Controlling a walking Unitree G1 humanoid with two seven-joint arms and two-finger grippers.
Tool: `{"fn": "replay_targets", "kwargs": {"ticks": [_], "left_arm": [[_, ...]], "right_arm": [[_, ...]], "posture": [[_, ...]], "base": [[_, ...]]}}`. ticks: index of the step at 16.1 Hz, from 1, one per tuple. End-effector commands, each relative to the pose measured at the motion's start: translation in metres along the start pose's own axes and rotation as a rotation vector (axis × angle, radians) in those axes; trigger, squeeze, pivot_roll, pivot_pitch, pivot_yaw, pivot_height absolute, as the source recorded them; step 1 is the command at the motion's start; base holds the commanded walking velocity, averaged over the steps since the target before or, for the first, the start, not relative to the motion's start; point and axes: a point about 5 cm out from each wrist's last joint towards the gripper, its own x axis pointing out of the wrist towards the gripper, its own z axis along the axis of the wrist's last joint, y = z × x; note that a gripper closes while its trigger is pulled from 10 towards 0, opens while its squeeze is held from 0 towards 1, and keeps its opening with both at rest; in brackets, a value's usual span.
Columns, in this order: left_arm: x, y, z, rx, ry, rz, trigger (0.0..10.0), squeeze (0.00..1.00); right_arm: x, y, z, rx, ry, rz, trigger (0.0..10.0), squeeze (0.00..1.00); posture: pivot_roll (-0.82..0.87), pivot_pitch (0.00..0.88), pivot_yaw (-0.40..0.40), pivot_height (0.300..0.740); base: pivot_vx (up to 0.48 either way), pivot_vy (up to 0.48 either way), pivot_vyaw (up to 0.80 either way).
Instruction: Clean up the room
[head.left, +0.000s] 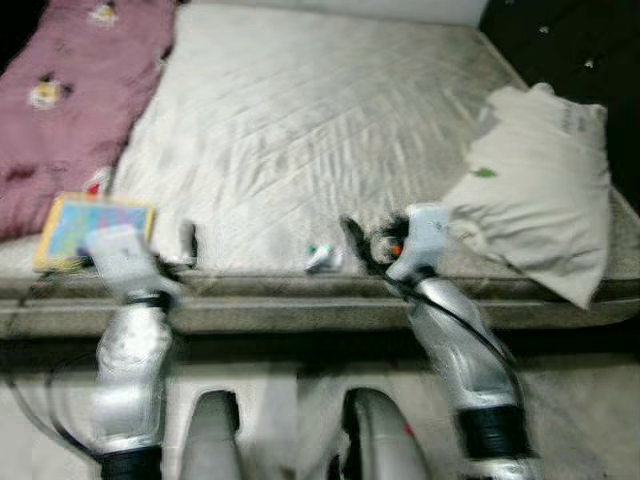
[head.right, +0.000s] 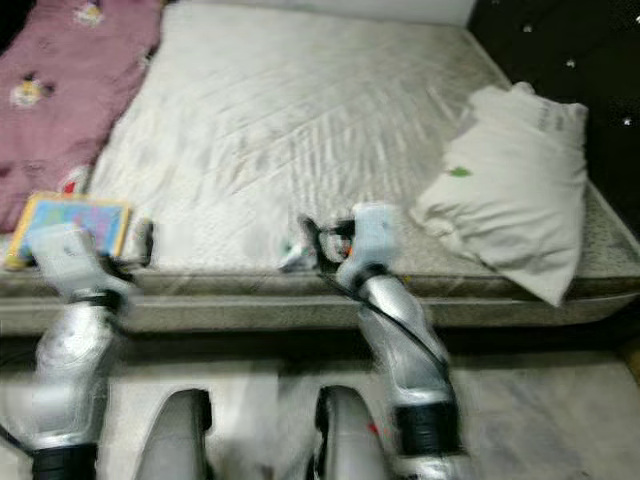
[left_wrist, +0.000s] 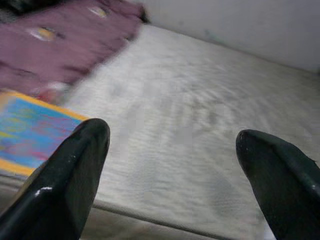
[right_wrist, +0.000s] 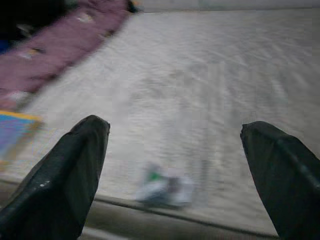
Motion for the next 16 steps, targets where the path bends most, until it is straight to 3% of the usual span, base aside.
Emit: {"fn": "replay_targets", "kwargs": {"ticks": [1, 3, 8, 12, 16], "left_arm": [[0.0002, 0.0070, 0.0036, 0.021, -0.007, 0.019, 10.0, 0.00], [0.0015, 0.0070, 0.0028, 0.022, 0.003, 0.019, 10.0, 0.00], [0.0029, 0.0066, 0.0029, 0.021, 0.004, 0.026, 10.0, 0.00], [0.0036, 0.0053, 0.0044, 0.019, -0.010, 0.011, 10.0, 0.00], [0.0032, 0.0043, 0.0049, 0.015, -0.011, 0.003, 10.0, 0.00]], "right_arm": [[0.0028, 0.0056, 0.0045, 0.014, -0.015, 0.020, 10.0, 0.00], [0.0028, 0.0068, 0.0046, 0.008, -0.017, 0.031, 10.0, 0.00], [0.0033, 0.0073, 0.0048, -0.002, -0.016, 0.041, 10.0, 0.00], [0.0040, 0.0063, 0.0046, 0.009, -0.015, 0.032, 10.0, 0.00], [0.0043, 0.0063, 0.0045, 0.009, -0.015, 0.030, 10.0, 0.00]], "posture": [[0.05, 0.093, -0.090, 0.613], [0.05, 0.095, -0.089, 0.613], [0.04, 0.099, -0.091, 0.613], [0.04, 0.097, -0.090, 0.613], [0.04, 0.097, -0.090, 0.565]], "base": [[0.000, 0.000, 0.00], [0.000, 0.000, 0.20], [0.000, 0.000, 0.78], [0.000, 0.000, 0.00], [0.220, 0.000, 0.00]]}}
